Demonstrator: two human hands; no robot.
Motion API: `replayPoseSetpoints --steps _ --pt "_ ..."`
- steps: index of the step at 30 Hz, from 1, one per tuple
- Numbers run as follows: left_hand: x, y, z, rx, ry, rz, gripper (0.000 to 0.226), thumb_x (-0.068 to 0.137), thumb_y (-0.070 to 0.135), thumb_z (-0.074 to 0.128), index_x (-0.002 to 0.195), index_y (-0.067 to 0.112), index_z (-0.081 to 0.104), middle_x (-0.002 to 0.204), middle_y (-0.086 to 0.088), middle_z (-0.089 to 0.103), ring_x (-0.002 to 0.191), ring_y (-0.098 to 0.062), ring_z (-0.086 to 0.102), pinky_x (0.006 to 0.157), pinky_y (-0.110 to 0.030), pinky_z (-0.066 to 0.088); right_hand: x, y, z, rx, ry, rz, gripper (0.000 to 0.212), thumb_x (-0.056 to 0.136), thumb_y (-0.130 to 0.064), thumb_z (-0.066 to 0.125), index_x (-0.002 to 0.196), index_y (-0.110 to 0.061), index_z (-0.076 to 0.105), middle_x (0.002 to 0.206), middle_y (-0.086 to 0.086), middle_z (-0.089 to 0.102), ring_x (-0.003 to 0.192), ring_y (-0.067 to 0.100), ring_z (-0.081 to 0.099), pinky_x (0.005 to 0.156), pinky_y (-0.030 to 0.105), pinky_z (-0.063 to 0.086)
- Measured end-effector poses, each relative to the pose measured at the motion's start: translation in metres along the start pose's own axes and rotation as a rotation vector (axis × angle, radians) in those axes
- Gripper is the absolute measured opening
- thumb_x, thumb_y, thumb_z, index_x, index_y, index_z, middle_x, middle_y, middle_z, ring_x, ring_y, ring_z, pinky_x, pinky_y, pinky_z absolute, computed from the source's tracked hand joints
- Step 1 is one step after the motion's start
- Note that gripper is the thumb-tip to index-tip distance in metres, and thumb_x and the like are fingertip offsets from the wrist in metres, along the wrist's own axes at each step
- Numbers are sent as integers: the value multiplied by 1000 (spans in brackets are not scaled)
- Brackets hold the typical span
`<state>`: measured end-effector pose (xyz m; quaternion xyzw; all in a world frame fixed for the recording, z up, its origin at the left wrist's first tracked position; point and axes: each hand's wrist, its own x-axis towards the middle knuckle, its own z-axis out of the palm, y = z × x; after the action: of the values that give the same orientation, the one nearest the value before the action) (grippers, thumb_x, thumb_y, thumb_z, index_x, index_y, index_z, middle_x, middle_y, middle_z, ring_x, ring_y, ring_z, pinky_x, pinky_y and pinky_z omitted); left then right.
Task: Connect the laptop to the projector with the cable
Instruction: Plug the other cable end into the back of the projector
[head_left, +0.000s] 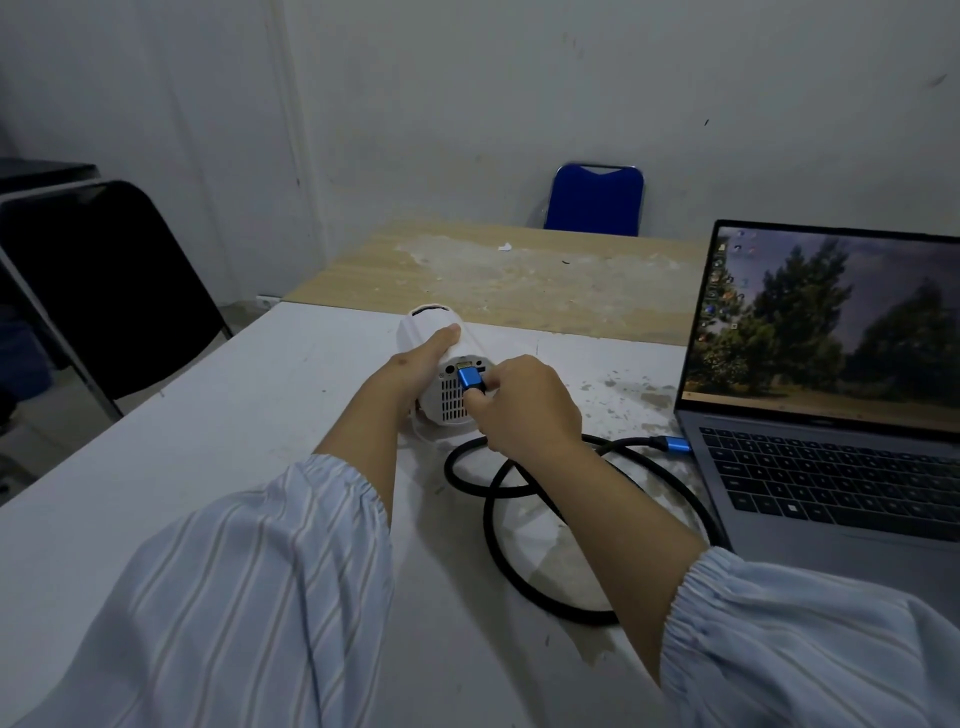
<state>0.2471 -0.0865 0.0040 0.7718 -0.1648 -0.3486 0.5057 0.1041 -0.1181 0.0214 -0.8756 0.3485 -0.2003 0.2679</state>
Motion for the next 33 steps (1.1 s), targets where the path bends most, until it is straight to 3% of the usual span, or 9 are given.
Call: replayPoseSetpoints --steps 2,6,12,14,16,22,25,29,33 --pt "2 -2 0 3 10 -2 84 68 73 46 121 9 52 116 -21 60 100 -37 58 89 -46 49 -1 0 -1 30 -11 5 24 83 -25 53 98 -10 65 84 11 70 70 30 67 56 27 44" --pt "2 -2 -1 2 25 -14 85 67 74 47 122 9 52 116 -21 60 100 -37 58 85 -45 50 0 -2 -1 33 -4 13 22 82 -23 52 91 -7 64 83 12 69 70 31 67 55 27 43" --pt "0 -1 0 6 52 -9 89 64 74 49 126 9 48 119 -21 58 97 -38 56 69 -43 49 2 -5 -1 -1 -4 20 20 84 -24 53 84 -6 62 79 11 67 68 31 66 53 27 43" --pt "-1 -2 1 21 70 5 92 65 74 49 130 9 43 124 -21 55 92 -36 53 56 -37 42 2 -5 1 -6 4 24 20 83 -24 54 82 -6 62 73 10 64 66 30 65 49 24 39" --pt "-1 -3 1 33 89 23 94 65 74 48 131 8 41 127 -20 53 91 -33 50 54 -34 38 1 -5 2 -6 15 27 19 82 -23 54 81 -6 62 71 10 63 63 30 62 47 24 36" --pt "0 -9 3 21 124 102 89 69 69 50 132 7 35 103 -11 47 72 -22 48 49 -26 32 -2 -3 8 3 56 29 21 82 -25 54 88 -7 63 75 7 61 64 26 54 44 22 29" --pt "0 -14 4 3 129 162 89 70 68 52 133 9 31 105 -10 47 79 -23 50 53 -28 35 -6 -2 12 4 77 18 22 83 -25 52 89 -7 63 77 8 60 65 25 52 45 23 29" --pt "0 -14 3 -5 111 174 90 69 68 53 132 9 31 108 -10 48 92 -29 50 69 -35 40 -10 -3 16 1 122 -2 21 86 -24 50 91 -6 60 81 10 59 68 24 50 52 28 33" --pt "2 -15 3 10 114 167 89 70 67 52 133 9 29 110 -11 45 94 -29 47 74 -38 38 -11 -4 16 -24 125 -20 24 88 -24 49 96 -4 60 80 6 52 69 22 48 46 24 29"
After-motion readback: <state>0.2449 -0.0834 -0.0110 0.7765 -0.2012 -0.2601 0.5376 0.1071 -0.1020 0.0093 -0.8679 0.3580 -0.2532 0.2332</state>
